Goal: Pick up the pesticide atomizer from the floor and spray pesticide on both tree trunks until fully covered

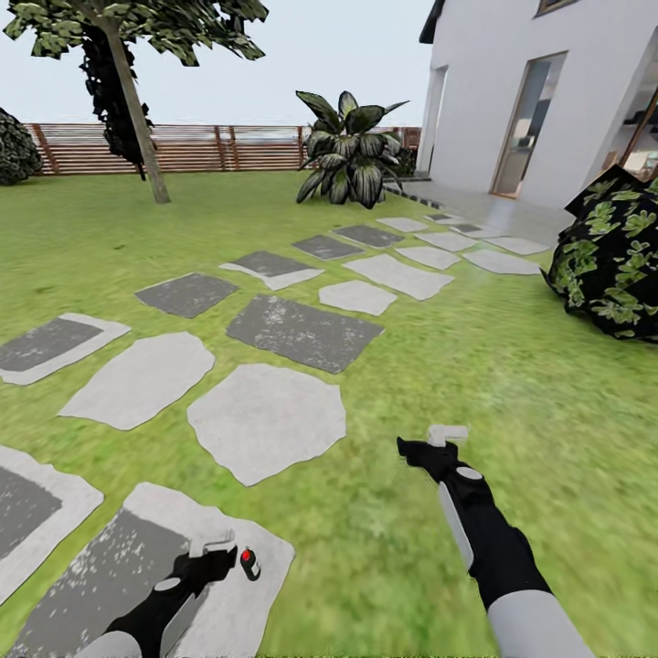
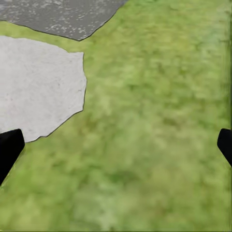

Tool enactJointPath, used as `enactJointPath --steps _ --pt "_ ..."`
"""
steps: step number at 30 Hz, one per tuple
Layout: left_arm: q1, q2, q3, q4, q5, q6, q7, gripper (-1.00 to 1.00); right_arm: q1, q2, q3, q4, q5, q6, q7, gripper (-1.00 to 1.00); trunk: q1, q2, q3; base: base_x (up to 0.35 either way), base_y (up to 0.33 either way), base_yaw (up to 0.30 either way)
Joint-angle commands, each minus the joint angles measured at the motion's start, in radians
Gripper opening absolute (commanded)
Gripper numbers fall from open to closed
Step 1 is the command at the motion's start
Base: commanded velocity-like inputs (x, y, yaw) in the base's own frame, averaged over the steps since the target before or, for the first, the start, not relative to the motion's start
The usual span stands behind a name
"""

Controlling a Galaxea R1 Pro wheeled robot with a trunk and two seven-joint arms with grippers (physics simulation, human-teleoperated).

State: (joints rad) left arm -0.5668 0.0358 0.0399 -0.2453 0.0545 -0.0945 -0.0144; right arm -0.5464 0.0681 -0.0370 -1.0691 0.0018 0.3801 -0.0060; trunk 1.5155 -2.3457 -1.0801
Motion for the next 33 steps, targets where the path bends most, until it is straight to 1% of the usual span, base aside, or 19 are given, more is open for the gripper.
enactJointPath --steps 1,3,4,6,8,11,14,17,18,22,25,29,33 --pt "0.000 -0.001 0.001 0.000 0.000 -0.003 0.000 1.00 0.000 0.000 0.000 -0.055 -0.003 0.036 0.001 1.00 0.004 -0.007 -0.005 0.000 0.000 0.005" --pt "0.000 -0.003 0.001 0.001 -0.001 -0.015 0.000 1.00 0.000 0.002 0.001 -0.091 -0.012 0.063 0.002 1.00 0.012 -0.021 -0.014 0.000 0.000 0.024" --pt "0.000 -0.005 0.001 0.001 -0.002 -0.030 0.000 1.00 -0.001 0.005 0.003 -0.104 -0.025 0.075 0.003 1.00 0.015 -0.028 -0.019 0.000 0.000 0.050" --pt "0.001 -0.007 0.001 0.001 -0.003 -0.052 0.000 1.00 0.000 0.020 0.006 -0.116 -0.052 0.087 0.004 1.00 0.023 -0.042 -0.029 0.000 0.000 0.063" --pt "0.001 -0.008 0.000 0.001 -0.004 -0.065 0.000 1.00 0.000 0.034 0.005 -0.126 -0.070 0.093 0.007 1.00 0.031 -0.056 -0.038 0.000 0.000 0.073" --pt "0.001 -0.008 0.000 0.001 -0.004 -0.069 0.000 1.00 0.000 0.035 0.001 -0.130 -0.073 0.095 0.008 1.00 0.042 -0.077 -0.052 0.000 0.000 0.077" --pt "0.001 -0.008 0.000 0.001 -0.004 -0.070 0.001 1.00 0.000 0.025 -0.003 -0.154 -0.073 0.095 0.009 1.00 0.054 -0.098 -0.066 0.000 0.000 0.074" --pt "0.000 -0.008 0.000 0.001 -0.004 -0.070 0.001 1.00 0.000 0.001 -0.007 -0.169 -0.073 0.095 0.009 1.00 0.065 -0.119 -0.081 0.000 0.000 0.067" --pt "0.000 -0.008 0.000 0.001 -0.005 -0.070 0.001 1.00 0.000 -0.003 -0.007 -0.171 -0.073 0.095 0.009 1.00 0.069 -0.126 -0.085 0.000 0.000 0.052" --pt "0.000 -0.008 -0.001 0.001 -0.005 -0.071 0.001 1.00 0.000 -0.011 -0.009 -0.174 -0.072 0.095 0.009 1.00 0.084 -0.154 -0.104 0.000 0.000 0.019" --pt "-0.001 -0.009 -0.001 0.000 -0.005 -0.072 0.000 1.00 0.000 -0.012 -0.009 -0.175 -0.072 0.095 0.009 1.00 0.086 -0.155 -0.119 0.000 0.000 0.005" --pt "-0.001 -0.014 -0.002 -0.001 -0.005 -0.074 -0.001 1.00 0.000 -0.014 -0.009 -0.187 -0.072 0.095 0.009 1.00 0.086 -0.155 -0.121 0.000 0.000 -0.046" --pt "-0.001 -0.020 -0.002 -0.002 -0.005 -0.074 -0.001 1.00 0.000 -0.014 -0.010 -0.188 -0.071 0.095 0.009 1.00 0.086 -0.155 -0.124 0.000 0.000 -0.186"
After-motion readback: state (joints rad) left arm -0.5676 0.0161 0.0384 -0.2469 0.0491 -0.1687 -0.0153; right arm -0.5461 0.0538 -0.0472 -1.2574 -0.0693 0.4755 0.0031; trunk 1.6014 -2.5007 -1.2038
